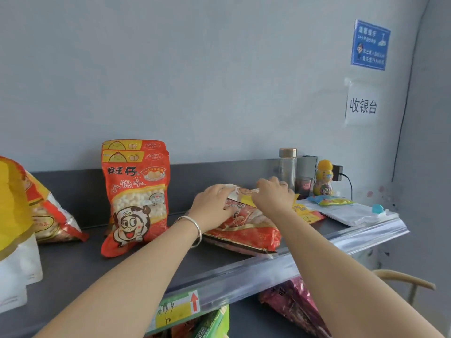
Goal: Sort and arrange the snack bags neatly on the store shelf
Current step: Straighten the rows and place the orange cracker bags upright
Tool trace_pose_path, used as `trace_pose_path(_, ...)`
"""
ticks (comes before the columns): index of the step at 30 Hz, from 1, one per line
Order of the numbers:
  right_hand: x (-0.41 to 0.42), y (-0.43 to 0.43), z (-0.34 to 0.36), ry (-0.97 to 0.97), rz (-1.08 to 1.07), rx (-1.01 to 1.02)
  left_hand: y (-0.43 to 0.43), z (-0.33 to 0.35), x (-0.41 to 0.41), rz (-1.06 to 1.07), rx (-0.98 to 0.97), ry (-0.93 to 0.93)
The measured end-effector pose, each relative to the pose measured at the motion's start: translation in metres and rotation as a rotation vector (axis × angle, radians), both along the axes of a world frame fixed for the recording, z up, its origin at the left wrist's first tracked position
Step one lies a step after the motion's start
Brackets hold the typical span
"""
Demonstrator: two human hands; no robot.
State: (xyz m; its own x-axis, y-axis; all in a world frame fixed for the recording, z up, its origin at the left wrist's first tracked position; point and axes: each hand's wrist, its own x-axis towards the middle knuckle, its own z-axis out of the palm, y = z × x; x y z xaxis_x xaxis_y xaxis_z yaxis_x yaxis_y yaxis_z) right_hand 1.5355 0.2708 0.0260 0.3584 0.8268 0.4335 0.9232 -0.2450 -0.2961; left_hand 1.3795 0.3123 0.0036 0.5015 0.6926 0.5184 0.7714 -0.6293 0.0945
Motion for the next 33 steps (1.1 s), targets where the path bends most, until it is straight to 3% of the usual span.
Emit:
trace_pose_path(3, 0.020, -0.007, -0.006, 0.159, -0.124, -0.005, -0.001, 0.004, 0.021, -0.076, -0.049, 0.009)
trace_pose_path(6, 0.030, -0.005, -0.012, 0.440, -0.123, 0.011, -0.002, 0.003, 0.037, -0.095, -0.111, 0.066)
trace_pose_path(11, 0.033, 0.010, -0.020, 1.139, -0.014, 0.365, -0.003, -0.010, 0.040, -0.051, -0.254, 0.073)
trace_pose_path(13, 0.032, 0.012, -0.021, 1.271, -0.033, 0.435, -0.003, -0.013, 0.040, -0.041, -0.230, 0.042)
trace_pose_path(17, 0.032, 0.015, -0.019, 1.306, 0.020, 0.515, -0.003, -0.011, 0.038, -0.108, -0.204, -0.118)
trace_pose_path(22, 0.024, 0.006, 0.003, 1.256, 0.246, 0.626, 0.000, 0.016, 0.023, -0.044, 0.072, -0.370)
trace_pose_path(30, -0.002, -0.016, 0.041, 0.987, 0.625, 0.578, -0.006, 0.064, -0.013, 0.202, 0.192, -0.318)
trace_pose_path(33, -0.015, -0.021, 0.051, 0.942, 0.712, 0.576, -0.015, 0.069, -0.025, 0.152, 0.143, -0.428)
